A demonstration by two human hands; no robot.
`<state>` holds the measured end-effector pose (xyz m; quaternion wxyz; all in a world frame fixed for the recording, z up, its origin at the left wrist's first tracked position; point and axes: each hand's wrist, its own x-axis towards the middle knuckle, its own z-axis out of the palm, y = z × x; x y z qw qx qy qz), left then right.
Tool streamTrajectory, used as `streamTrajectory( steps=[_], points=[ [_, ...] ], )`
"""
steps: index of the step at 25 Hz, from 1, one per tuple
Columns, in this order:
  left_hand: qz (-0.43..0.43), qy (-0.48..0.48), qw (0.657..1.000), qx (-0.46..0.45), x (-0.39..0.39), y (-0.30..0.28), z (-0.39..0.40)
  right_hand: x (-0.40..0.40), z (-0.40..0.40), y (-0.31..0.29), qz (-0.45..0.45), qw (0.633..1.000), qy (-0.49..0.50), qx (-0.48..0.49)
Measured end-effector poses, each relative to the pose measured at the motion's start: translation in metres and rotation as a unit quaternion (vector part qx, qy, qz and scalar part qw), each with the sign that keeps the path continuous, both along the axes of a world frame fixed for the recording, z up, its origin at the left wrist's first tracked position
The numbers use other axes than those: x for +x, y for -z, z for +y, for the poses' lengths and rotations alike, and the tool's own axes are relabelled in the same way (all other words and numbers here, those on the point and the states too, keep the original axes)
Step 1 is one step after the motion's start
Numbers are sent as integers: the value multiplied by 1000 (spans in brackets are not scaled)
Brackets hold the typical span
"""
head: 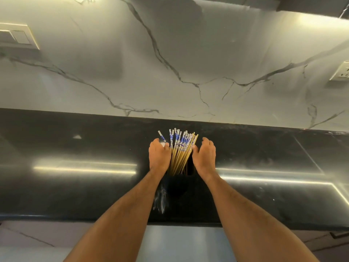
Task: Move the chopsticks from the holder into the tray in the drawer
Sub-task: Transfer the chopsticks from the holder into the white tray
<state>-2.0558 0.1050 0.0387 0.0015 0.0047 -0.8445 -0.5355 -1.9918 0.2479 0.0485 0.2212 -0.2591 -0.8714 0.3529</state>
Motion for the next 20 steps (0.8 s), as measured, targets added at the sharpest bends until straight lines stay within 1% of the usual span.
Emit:
streamTrajectory(
  steps=[2, 4, 9, 17, 20],
  points=[
    [-8, -9, 1000, 11, -13, 3, 6, -14, 6, 6, -12, 995, 11, -95],
    [-20, -12, 1000, 4, -22, 8, 10, -25, 8, 9, -10, 988, 14, -152],
    [-33, 17, 999, -10, -35, 18, 18, -38, 8, 12, -6, 987, 21, -161],
    [-11, 70, 997, -24, -36, 17, 23, -44, 7, 12, -3, 978, 41, -203],
    [-12, 78, 996, -40, -36, 16, 22, -45, 3, 11, 7, 981, 12, -196]
  ],
)
